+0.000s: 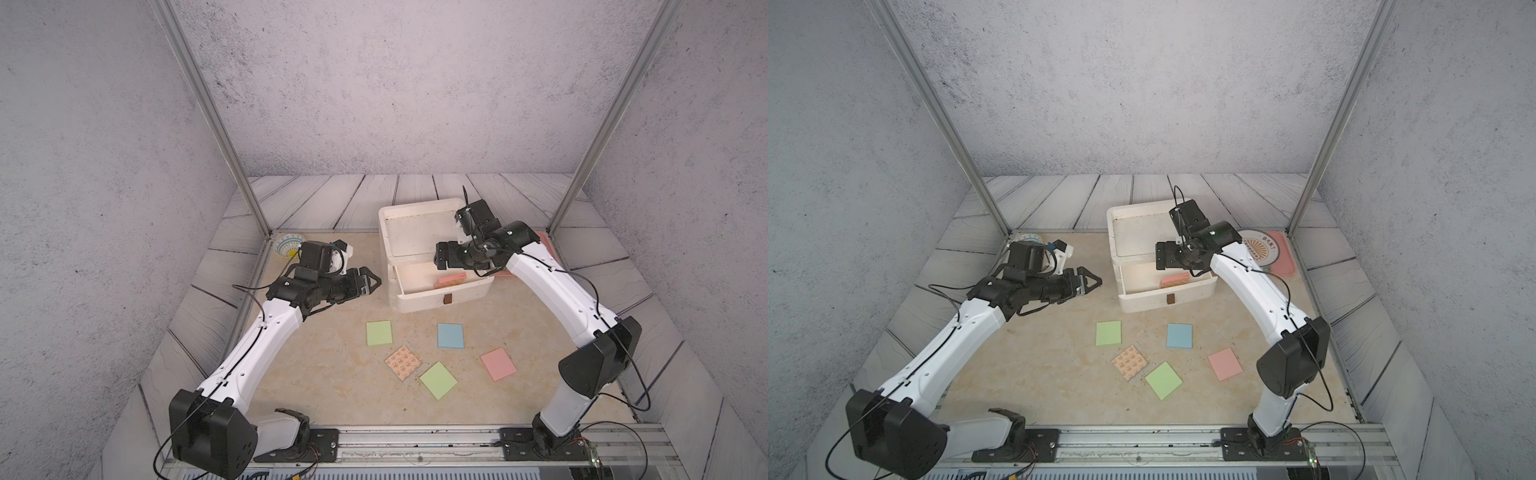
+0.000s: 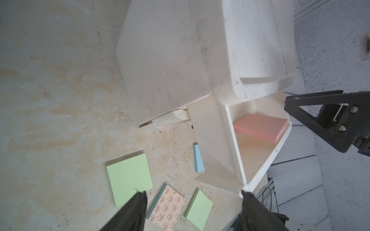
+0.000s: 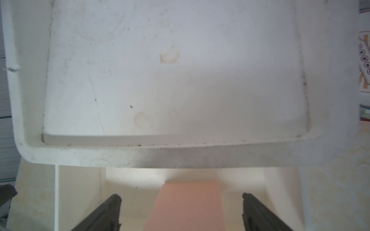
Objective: Please put the sticky notes in the drawer by color
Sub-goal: Place the sticky notes in the drawer.
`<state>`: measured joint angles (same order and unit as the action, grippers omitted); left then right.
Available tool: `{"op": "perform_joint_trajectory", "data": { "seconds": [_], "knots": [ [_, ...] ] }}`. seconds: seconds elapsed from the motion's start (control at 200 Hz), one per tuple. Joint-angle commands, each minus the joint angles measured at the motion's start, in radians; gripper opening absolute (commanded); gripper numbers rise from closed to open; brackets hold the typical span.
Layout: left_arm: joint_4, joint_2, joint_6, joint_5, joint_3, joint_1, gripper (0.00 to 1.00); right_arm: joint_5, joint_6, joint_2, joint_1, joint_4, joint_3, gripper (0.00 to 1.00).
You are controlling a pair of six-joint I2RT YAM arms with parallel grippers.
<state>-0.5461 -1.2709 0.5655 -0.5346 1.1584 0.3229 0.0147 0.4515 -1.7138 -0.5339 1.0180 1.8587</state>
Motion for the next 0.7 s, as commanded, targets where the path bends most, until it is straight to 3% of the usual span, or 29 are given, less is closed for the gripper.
{"op": "perform_joint_trajectory", "data": {
  "seconds": [0.0,0.11,0.32,0.465,0.696],
  "knots": [
    [-0.006,0.011,-0.014,0.009,0.004,0.011,0.78,0.052,-0.004,0.137,-0.003,0.072,-0.011,0.96],
    [-0.012,0.039,-0.023,0.021,0.001,0.023,0.78,0.093,0.030,0.284,-0.003,0.110,-0.148,0.96],
    [-0.014,0.083,-0.020,0.045,-0.019,0.073,0.78,0.115,0.153,0.640,-0.001,0.015,-0.596,0.92],
    [-0.019,0.086,-0.018,0.043,-0.027,0.112,0.77,0.079,0.172,0.679,-0.001,0.076,-0.668,0.81],
    [0.025,0.130,0.022,0.098,-0.128,0.275,0.75,0.082,0.262,0.659,-0.001,0.063,-0.927,0.94]
  ]
}}
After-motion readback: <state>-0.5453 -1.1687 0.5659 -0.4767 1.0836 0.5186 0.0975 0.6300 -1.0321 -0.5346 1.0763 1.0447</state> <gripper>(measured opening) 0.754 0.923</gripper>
